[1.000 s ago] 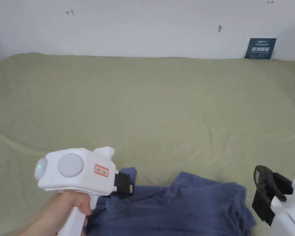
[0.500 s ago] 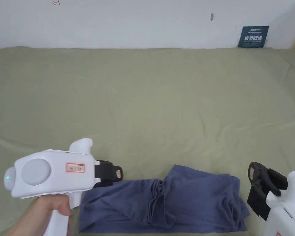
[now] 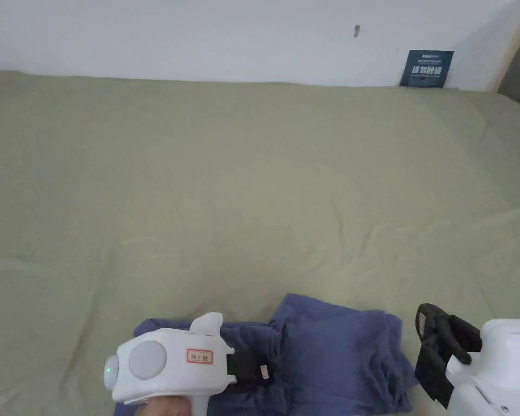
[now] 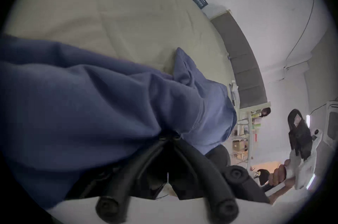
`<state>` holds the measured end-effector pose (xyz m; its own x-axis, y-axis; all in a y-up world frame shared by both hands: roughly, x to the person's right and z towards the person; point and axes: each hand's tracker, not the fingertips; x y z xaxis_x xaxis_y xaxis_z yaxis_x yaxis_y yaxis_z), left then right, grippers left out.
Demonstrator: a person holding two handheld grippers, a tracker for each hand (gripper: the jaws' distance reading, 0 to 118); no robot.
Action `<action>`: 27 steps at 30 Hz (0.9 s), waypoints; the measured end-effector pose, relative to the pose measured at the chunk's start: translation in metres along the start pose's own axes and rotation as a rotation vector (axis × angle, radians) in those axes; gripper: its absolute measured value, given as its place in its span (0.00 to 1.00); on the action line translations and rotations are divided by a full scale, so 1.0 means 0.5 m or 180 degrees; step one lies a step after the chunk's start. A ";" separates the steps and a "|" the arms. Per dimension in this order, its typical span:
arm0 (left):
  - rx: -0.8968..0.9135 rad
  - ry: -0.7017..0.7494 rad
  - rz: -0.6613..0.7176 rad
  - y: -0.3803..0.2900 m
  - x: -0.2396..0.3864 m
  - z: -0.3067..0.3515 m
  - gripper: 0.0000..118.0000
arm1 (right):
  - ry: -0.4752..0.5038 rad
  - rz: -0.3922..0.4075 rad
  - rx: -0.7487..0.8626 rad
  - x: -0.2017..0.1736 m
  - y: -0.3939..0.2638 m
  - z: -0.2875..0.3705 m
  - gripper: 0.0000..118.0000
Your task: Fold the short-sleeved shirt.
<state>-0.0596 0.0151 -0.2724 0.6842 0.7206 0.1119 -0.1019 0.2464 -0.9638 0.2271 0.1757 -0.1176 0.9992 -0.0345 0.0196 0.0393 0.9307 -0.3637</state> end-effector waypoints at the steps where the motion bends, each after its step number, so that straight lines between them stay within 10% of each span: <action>1: 0.0031 -0.0135 0.0114 0.001 -0.003 0.012 0.00 | -0.0003 0.0004 -0.0014 0.001 -0.001 -0.001 0.00; 11: 0.0720 0.0319 -0.0085 0.037 -0.022 0.363 0.00 | 0.0065 0.0036 0.0012 -0.025 0.010 -0.018 0.00; 19: 0.0555 0.0442 0.0206 0.044 -0.155 0.405 0.01 | 0.0077 0.0083 0.0168 -0.057 0.025 -0.024 0.00; 20: 0.0483 0.0326 0.0244 0.042 -0.159 0.396 0.13 | 0.0084 0.0088 0.0175 -0.058 0.027 -0.026 0.00; 23: 0.0363 -0.0051 0.0223 0.048 -0.175 0.364 0.98 | 0.0070 0.0138 0.0308 -0.064 0.031 -0.023 0.00; 27: 0.0280 -0.0132 0.0195 0.067 -0.187 0.321 0.98 | 0.0053 0.0204 0.0588 -0.072 0.037 -0.010 0.00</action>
<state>-0.2429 0.0597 -0.2764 0.6444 0.7619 0.0650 -0.2070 0.2557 -0.9443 0.1919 0.1923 -0.1298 0.9996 0.0225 -0.0141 -0.0247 0.9821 -0.1865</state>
